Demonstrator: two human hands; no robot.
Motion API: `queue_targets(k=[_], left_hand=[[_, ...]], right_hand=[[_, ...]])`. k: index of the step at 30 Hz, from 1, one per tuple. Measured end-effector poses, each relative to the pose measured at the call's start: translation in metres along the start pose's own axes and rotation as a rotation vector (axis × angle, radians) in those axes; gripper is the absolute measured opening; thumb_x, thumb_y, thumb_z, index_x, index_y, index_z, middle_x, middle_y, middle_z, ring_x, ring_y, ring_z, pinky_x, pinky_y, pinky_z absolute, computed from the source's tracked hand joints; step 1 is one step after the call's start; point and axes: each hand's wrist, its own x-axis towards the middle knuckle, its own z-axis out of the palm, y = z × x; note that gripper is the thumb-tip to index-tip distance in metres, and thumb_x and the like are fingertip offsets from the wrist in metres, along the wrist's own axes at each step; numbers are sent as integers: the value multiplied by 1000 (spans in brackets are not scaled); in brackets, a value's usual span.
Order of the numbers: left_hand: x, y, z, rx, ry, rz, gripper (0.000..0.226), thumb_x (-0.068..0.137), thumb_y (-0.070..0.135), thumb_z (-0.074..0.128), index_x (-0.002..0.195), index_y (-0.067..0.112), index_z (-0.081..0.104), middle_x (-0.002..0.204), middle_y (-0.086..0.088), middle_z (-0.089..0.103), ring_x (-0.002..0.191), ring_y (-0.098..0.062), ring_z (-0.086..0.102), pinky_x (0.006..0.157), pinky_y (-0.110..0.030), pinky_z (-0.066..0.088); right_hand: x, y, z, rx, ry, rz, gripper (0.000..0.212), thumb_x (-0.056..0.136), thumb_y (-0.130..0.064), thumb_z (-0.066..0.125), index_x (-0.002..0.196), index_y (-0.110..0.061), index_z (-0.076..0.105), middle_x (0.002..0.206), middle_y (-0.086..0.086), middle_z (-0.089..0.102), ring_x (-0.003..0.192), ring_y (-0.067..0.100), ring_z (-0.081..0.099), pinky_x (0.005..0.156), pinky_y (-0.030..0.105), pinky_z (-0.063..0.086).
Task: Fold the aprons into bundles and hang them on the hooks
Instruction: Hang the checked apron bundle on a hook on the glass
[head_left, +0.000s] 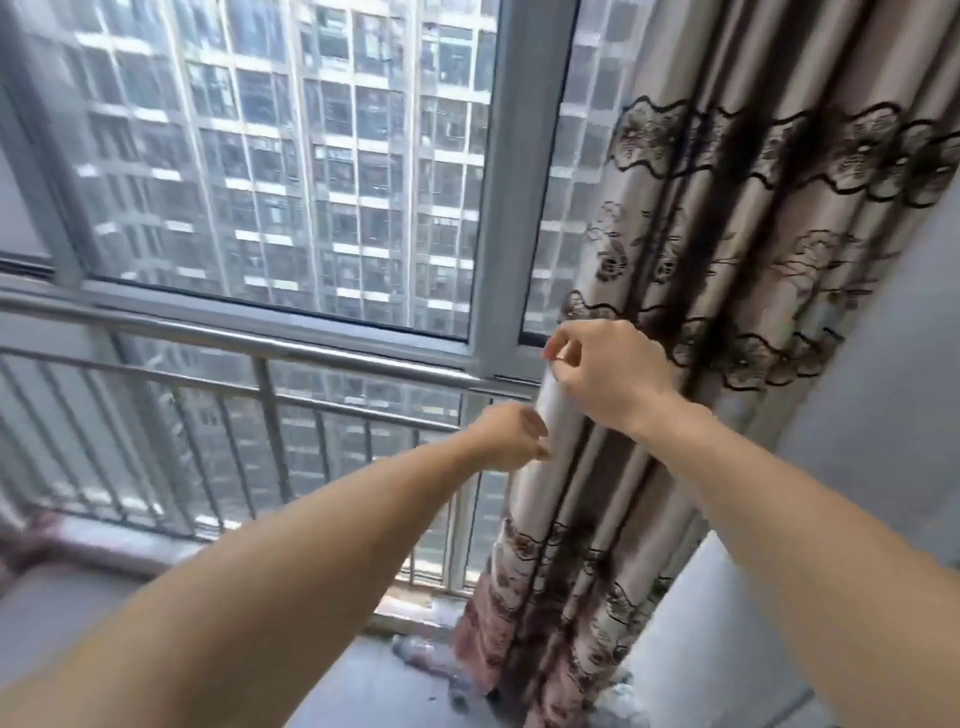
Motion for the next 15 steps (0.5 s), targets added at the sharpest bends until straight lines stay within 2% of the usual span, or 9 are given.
queue_targets(k=[4, 7, 9, 10, 11, 13, 15], left_hand=[[-81, -128, -70, -145, 147, -228, 34, 87, 22, 80, 116, 7, 71, 112, -8, 73, 89, -14, 67, 77, -24, 54], [-160, -222, -117, -196, 246, -387, 35, 85, 17, 81, 114, 0, 70, 107, -12, 73, 98, -21, 68, 87, -32, 55], [-240, -295, -161, -219, 319, -495, 32, 87, 13, 79, 113, -2, 69, 99, -9, 69, 93, -20, 65, 77, -29, 52], [-250, -303, -166, -236, 324, -524, 31, 87, 13, 78, 113, -1, 69, 99, -9, 68, 92, -19, 64, 73, -28, 51], [-312, -352, -196, -231, 400, -617, 29, 87, 15, 78, 112, 2, 70, 101, -8, 70, 95, -20, 66, 72, -27, 51], [-376, -401, -226, -232, 460, -721, 20, 86, 19, 78, 102, 7, 72, 101, -8, 71, 98, -24, 68, 75, -28, 51], [-463, -460, -258, -234, 542, -850, 13, 89, 21, 75, 95, 11, 69, 93, -8, 64, 92, -25, 64, 76, -29, 47]], right_hand=[[13, -137, 71, 156, -124, -158, 14, 91, -30, 62, 97, -36, 73, 97, -9, 74, 93, 21, 68, 74, 31, 49], [18, -251, 109, 247, -186, -253, 13, 90, -31, 64, 95, -37, 74, 96, -7, 74, 92, 22, 68, 74, 29, 49], [16, -354, 141, 305, -241, -331, 12, 88, -32, 64, 90, -40, 73, 95, -7, 75, 91, 23, 70, 78, 31, 55], [16, -364, 145, 299, -269, -336, 13, 88, -32, 64, 88, -42, 72, 95, -7, 75, 91, 23, 71, 79, 33, 57], [6, -441, 172, 339, -322, -438, 15, 89, -31, 62, 88, -42, 72, 95, -8, 75, 90, 22, 71, 79, 33, 57], [-9, -512, 196, 353, -387, -515, 18, 91, -28, 59, 85, -42, 69, 94, -8, 73, 88, 20, 69, 73, 28, 52], [-37, -609, 232, 415, -484, -592, 17, 90, -25, 60, 83, -39, 67, 90, -8, 71, 85, 19, 68, 69, 26, 48]])
